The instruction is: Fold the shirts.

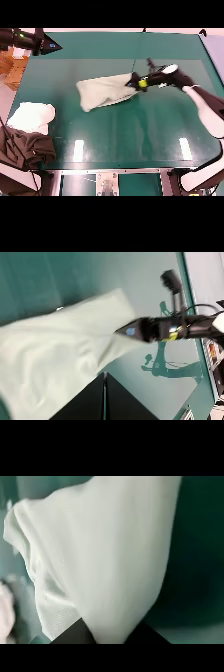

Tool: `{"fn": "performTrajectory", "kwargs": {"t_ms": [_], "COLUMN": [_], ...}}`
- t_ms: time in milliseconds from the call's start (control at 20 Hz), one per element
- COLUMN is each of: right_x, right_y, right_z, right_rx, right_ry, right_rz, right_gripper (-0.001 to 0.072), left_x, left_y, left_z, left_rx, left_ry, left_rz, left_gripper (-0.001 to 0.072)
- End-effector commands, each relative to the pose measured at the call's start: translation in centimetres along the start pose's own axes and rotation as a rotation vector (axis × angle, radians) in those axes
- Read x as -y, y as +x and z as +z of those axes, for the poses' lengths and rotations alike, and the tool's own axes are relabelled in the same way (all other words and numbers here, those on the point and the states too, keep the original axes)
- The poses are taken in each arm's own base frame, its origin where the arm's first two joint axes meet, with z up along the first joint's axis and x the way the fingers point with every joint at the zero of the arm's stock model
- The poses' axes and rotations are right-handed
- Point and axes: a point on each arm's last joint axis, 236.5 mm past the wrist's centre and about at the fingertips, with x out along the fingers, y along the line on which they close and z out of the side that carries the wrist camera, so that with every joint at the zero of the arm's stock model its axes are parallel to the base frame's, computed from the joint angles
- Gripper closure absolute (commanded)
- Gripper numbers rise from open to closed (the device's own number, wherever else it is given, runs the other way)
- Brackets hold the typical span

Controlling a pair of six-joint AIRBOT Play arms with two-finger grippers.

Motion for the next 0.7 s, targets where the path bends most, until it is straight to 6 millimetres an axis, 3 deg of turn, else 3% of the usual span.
{"fn": "performTrajectory", "kwargs": {"t_ms": [0,100,200,250,350,500,650], "right_x": [7.0,12.2,17.9,21.0,26.8,34.2,38.6], "right_y": [-11.5,-19.4,-26.9,-30.4,-35.6,-39.4,-40.5], "right_z": [4.1,5.0,4.5,3.5,0.0,-8.0,-15.7], "right_rx": [0.14,0.226,0.332,0.387,0.452,0.489,0.537], "right_ry": [0.03,0.118,0.223,0.289,0.424,0.675,0.871], "right_rz": [-0.189,-0.269,-0.373,-0.423,-0.499,-0.548,-0.558], "right_gripper": [0.0695,0.0694,0.0695,0.0695,0.0695,0.0695,0.0695], "left_x": [0.0,0.0,0.0,0.0,0.0,0.0,0.0], "left_y": [0.0,0.0,0.0,0.0,0.0,0.0,0.0], "left_z": [-0.2,-0.2,-0.2,-0.1,-0.1,0.0,0.1], "left_rx": [-0.007,-0.006,-0.006,-0.006,-0.003,0.001,0.003], "left_ry": [0.0,0.0,0.001,0.001,0.001,0.001,0.001], "left_rz": [-0.001,-0.001,-0.001,-0.001,0.0,0.001,0.001], "left_gripper": [0.0683,0.0683,0.0683,0.0683,0.0683,0.0683,0.0683]}}
